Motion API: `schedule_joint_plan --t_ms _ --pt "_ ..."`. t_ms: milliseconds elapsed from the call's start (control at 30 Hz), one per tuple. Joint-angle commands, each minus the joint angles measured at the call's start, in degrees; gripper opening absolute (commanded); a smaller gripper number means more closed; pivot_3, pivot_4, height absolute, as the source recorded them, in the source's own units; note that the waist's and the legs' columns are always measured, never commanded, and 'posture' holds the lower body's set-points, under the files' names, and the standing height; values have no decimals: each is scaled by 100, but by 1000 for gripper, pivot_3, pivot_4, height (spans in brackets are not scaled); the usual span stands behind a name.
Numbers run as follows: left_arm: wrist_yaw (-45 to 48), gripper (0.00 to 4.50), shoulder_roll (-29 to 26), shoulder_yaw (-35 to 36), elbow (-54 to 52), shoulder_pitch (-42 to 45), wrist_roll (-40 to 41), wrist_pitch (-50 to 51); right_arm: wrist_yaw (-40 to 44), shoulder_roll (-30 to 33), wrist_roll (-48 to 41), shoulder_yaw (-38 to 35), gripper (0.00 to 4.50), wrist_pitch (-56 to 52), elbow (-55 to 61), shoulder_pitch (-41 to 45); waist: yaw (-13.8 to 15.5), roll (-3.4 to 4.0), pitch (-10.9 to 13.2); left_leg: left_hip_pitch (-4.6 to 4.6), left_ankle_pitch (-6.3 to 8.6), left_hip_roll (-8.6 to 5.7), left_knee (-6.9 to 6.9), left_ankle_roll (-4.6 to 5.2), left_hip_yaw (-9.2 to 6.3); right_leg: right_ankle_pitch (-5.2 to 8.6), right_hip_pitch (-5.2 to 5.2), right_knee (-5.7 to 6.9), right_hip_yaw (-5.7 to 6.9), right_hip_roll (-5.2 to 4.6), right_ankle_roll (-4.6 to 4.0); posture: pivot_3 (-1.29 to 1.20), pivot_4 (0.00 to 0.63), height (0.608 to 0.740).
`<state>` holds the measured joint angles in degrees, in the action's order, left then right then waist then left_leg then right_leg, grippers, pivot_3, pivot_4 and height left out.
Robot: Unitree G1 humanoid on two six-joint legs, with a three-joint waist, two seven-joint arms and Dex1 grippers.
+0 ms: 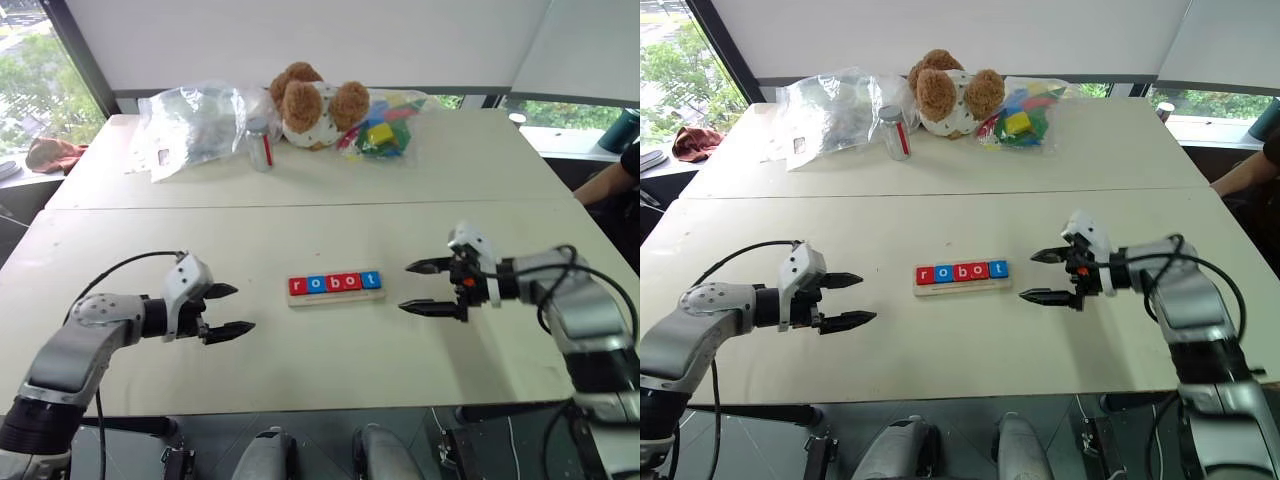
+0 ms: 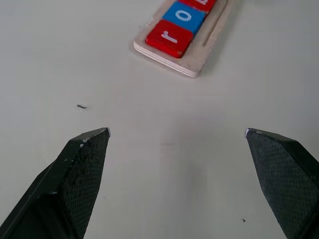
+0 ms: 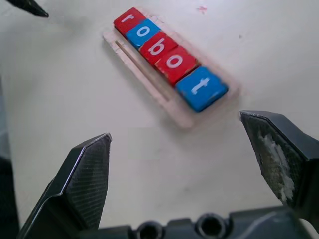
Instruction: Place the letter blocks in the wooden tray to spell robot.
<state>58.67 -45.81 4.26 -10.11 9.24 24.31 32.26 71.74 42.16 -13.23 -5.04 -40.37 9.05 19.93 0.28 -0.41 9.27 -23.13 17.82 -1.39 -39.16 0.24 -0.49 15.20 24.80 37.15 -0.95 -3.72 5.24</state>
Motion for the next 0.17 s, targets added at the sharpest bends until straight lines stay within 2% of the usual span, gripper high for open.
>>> schedule_joint_plan --t_ms 33,167 --pt "-214 4500 90 399 -147 -108 215 64 -863 -77 -278 -693 4466 -577 912 -547 5 0 0 4 -1 0 1 -1 0 -1 -3 2 0 0 -2 0 150 740" --pt "-307 4500 195 575 -143 -352 347 59 -1609 -400 -503 -1038 4466 -888 1443 -1251 -4 0 0 62 0 2 14 -1 1 -1 -51 2 -3 0 -5 0 150 740"
